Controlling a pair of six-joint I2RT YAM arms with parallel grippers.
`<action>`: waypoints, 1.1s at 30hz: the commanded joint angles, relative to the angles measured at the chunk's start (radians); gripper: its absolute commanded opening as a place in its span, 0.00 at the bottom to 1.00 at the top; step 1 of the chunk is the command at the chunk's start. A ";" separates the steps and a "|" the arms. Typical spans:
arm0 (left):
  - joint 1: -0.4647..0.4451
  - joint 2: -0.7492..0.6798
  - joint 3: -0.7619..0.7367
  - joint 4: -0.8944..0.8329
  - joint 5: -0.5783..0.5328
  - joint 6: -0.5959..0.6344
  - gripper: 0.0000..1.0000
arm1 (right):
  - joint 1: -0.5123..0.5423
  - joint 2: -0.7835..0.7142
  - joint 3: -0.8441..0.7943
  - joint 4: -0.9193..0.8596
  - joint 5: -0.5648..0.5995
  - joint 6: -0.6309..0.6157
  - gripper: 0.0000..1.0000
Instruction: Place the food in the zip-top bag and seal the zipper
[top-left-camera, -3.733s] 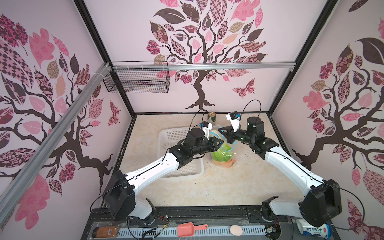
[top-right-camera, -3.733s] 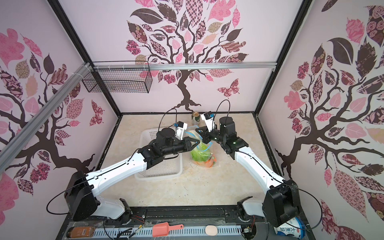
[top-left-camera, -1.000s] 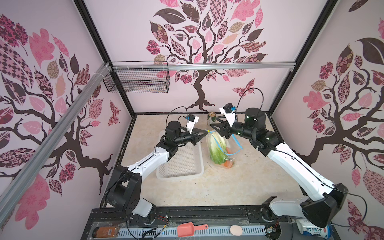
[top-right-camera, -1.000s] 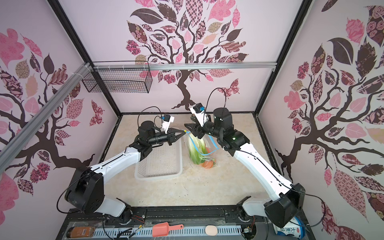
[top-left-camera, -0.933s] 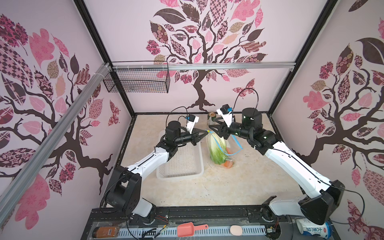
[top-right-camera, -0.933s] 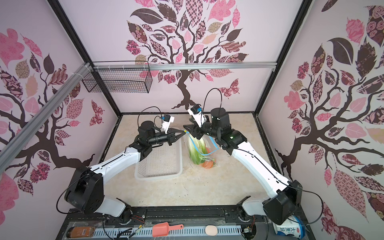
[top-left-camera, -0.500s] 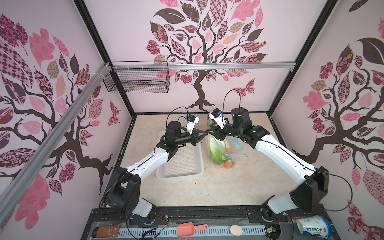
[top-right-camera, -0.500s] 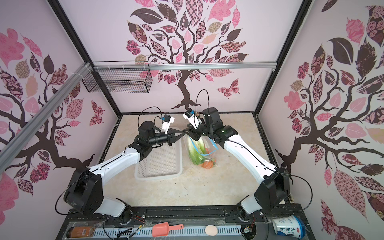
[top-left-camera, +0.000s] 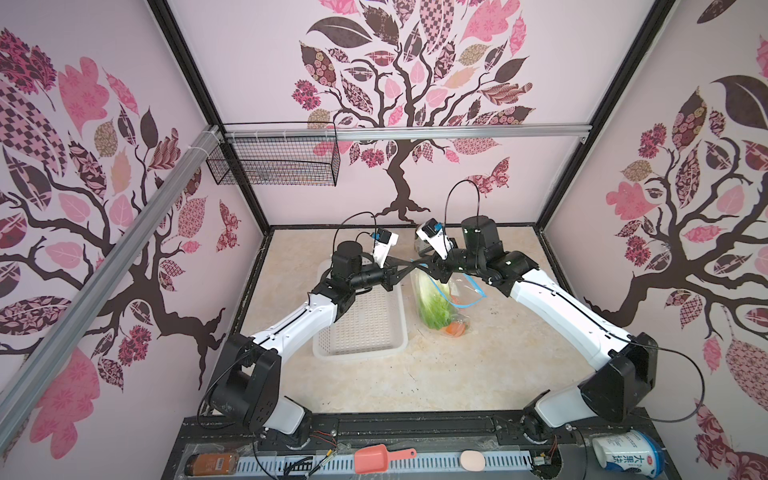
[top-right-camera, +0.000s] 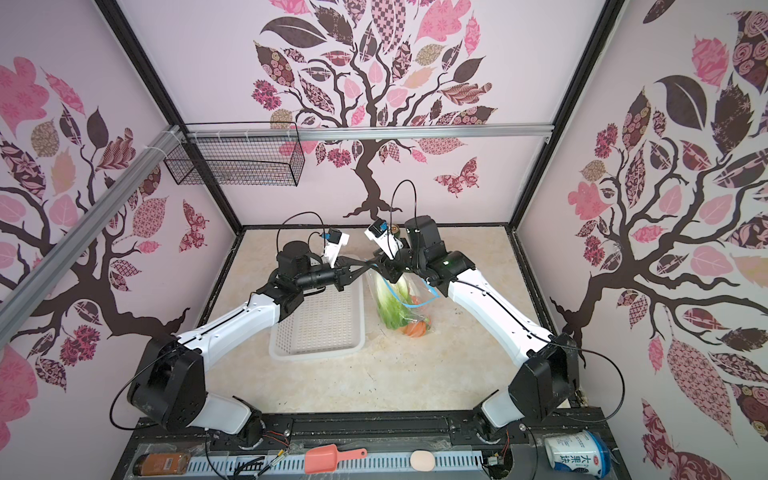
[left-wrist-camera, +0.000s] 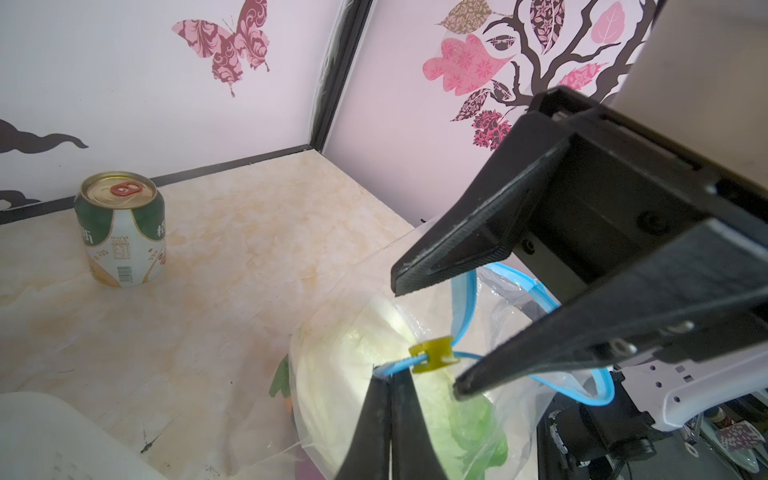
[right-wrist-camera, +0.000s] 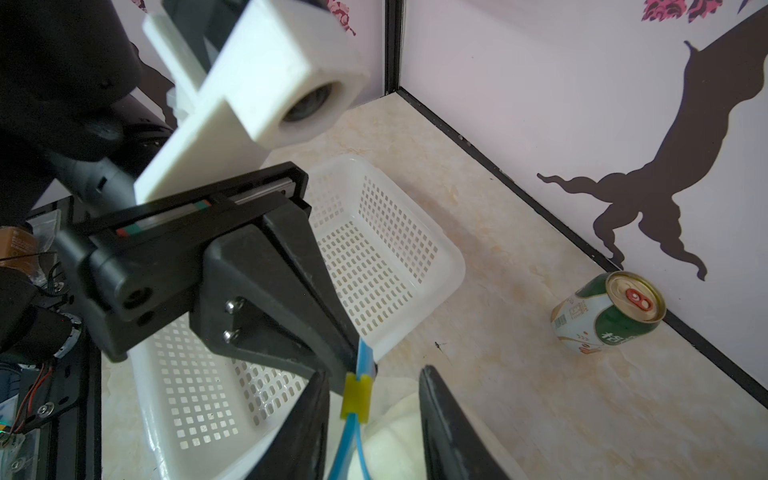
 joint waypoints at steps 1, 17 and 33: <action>-0.002 -0.024 0.057 -0.005 -0.007 0.013 0.00 | 0.005 0.025 0.024 -0.029 -0.009 -0.003 0.39; -0.004 -0.027 0.066 -0.023 -0.019 0.009 0.00 | 0.008 0.035 0.029 -0.039 -0.020 0.004 0.26; -0.004 -0.037 0.059 -0.024 -0.125 -0.017 0.00 | 0.009 -0.037 -0.029 -0.012 0.013 0.021 0.00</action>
